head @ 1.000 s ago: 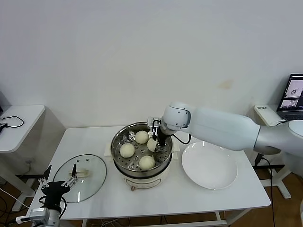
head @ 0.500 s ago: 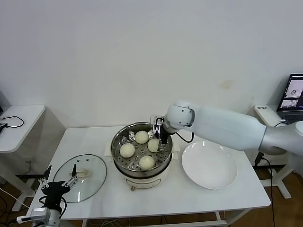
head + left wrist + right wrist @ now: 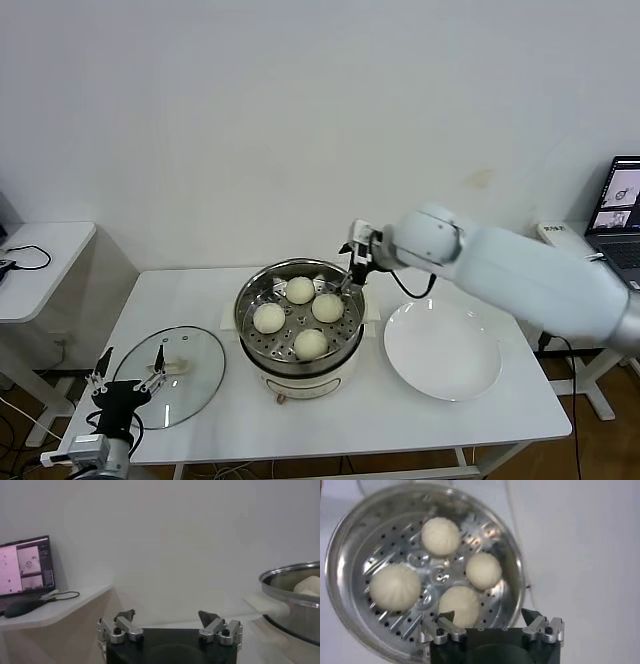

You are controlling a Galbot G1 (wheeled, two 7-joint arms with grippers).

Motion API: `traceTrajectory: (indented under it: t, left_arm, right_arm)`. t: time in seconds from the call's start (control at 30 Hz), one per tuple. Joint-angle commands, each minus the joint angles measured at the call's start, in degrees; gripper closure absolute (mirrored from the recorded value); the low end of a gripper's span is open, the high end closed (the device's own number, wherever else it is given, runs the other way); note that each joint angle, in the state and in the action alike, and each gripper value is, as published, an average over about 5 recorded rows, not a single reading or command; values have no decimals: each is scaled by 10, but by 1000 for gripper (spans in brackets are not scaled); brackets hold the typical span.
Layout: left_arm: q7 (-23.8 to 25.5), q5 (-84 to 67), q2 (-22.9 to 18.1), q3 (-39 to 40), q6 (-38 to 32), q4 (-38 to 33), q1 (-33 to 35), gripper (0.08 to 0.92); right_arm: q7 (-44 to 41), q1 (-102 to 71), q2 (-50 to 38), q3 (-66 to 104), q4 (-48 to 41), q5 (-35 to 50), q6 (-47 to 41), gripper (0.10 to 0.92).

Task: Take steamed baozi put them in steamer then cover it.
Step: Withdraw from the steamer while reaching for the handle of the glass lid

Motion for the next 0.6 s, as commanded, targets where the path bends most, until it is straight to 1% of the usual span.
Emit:
traceTrajectory:
  t: [0.03, 0.23, 0.37, 0.47, 0.6]
  left_arm:
    - [-1, 5, -6, 3, -7, 8, -5, 177]
    - [1, 42, -7, 4, -25, 26, -8, 177]
    - [8, 111, -6, 6, -33, 33, -5, 177]
    - [10, 200, -5, 9, -32, 38, -4, 177]
    - [3, 342, -3, 5, -38, 47, -5, 177]
  right_arm:
    - [215, -384, -83, 349, 98, -21, 191, 203]
    - [184, -616, -17, 590, 102, -109, 301, 202]
    - [154, -731, 48, 724, 94, -146, 371, 203]
    - [127, -799, 104, 803, 85, -152, 406, 203]
    - [94, -864, 177, 895, 80, -137, 423, 203]
